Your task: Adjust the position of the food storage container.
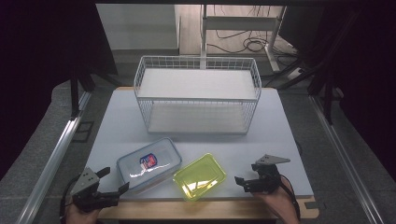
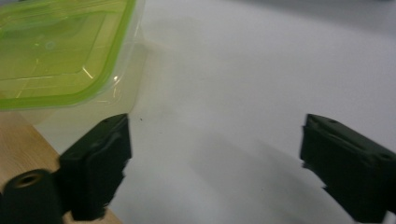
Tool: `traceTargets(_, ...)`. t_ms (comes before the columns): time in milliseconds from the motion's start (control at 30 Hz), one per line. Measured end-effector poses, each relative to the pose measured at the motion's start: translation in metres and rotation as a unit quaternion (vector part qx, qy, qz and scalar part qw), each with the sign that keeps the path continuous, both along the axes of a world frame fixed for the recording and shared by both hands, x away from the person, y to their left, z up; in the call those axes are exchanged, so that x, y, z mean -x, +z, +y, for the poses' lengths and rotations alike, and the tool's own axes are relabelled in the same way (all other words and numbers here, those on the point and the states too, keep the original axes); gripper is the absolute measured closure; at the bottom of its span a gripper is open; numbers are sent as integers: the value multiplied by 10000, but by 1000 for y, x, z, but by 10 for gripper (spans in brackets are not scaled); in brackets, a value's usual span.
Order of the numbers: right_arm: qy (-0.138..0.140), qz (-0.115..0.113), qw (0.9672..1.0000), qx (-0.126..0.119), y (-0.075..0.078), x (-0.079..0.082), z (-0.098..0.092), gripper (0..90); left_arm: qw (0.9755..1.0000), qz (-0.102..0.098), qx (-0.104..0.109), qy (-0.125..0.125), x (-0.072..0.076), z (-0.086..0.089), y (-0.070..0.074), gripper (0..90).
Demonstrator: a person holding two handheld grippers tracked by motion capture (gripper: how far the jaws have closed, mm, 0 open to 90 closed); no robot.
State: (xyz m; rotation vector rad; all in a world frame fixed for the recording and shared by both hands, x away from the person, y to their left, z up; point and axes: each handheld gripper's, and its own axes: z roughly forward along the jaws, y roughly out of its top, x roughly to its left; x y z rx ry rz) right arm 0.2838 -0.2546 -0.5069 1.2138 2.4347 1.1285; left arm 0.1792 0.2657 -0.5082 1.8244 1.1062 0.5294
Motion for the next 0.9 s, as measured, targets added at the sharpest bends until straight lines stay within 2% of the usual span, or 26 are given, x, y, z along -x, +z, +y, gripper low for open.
traceTargets(133, 88, -93, 9999, 8, 4, 2, 5, 254, 10000, -31, 60, -51, 0, 1, -1, 73)
traceTargets(267, 218, -177, 9994, 194, 8, 3, 9, 344, 9999, -60, 24, -97, 0, 0, -1, 69)
traceTargets(333, 320, -151, 9993, 104, 11, 3, 9, 396, 9999, -74, 11, -117, 0, -1, -1, 70)
traceTargets(467, 515, -288, 9981, 175, 16, 4, 14, 522, 9999, -54, -18, -136, -1, -2, -1, 66)
traceTargets(533, 525, -387, 9976, 230, 17, 5, 17, 567, 9999, -47, -14, -120, -1, -1, -2, 65)
traceTargets(633, 560, -494, 9970, 191, 22, 7, 22, 624, 9999, -57, 19, -129, -1, -1, -1, 65)
traceTargets(733, 576, -532, 9969, 54, 28, 8, 28, 669, 9999, -49, -3, -139, -1, -2, -2, 66)
traceTargets(900, 657, -463, 9967, -56, 32, 9, 43, 808, 9998, -35, -2, -174, -1, -4, -2, 65)
